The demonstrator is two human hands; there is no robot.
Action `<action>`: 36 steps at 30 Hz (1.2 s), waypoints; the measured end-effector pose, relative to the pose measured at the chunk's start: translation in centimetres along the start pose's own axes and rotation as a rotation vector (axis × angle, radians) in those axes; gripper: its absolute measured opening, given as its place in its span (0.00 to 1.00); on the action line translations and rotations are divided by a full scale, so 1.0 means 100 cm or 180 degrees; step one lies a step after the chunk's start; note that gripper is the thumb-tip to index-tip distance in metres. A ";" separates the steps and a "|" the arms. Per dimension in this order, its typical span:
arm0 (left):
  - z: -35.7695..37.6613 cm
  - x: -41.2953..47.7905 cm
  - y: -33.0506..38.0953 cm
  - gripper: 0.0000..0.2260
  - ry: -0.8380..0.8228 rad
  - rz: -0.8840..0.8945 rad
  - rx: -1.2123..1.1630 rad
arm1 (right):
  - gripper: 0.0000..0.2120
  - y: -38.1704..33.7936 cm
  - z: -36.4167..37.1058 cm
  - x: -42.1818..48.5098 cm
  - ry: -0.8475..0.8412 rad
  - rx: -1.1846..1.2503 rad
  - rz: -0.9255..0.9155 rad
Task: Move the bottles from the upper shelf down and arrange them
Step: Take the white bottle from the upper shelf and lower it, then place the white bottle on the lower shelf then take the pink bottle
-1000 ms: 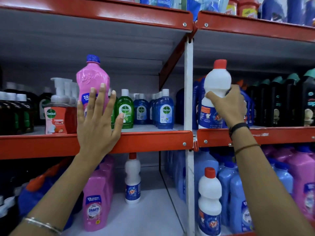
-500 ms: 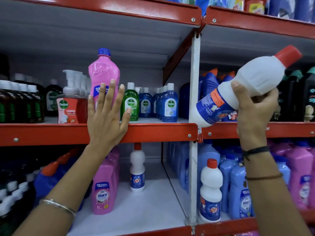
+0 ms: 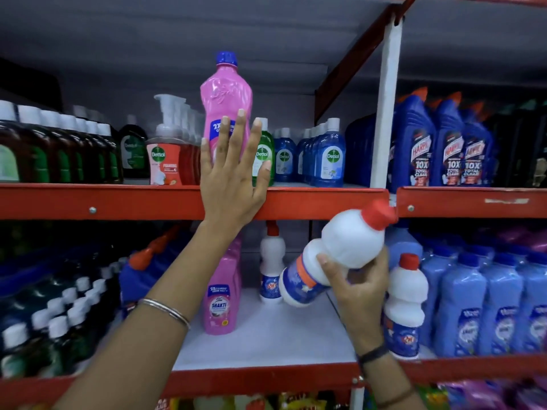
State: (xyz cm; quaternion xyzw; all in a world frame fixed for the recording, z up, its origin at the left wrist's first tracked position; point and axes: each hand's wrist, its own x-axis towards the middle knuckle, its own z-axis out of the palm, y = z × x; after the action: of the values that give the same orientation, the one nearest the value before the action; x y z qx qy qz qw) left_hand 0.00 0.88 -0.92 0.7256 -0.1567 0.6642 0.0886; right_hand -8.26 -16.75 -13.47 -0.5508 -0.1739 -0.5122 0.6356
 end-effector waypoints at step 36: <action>0.001 -0.001 -0.001 0.27 0.0039 -0.0007 -0.0038 | 0.37 0.145 0.083 -0.031 -0.0643 -0.2701 0.0872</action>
State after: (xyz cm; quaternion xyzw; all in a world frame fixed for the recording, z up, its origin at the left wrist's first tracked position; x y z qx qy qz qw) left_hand 0.09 0.94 -1.02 0.7212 -0.1593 0.6675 0.0946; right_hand 5.51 -9.98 -20.68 -0.8275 0.0647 -0.3931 0.3955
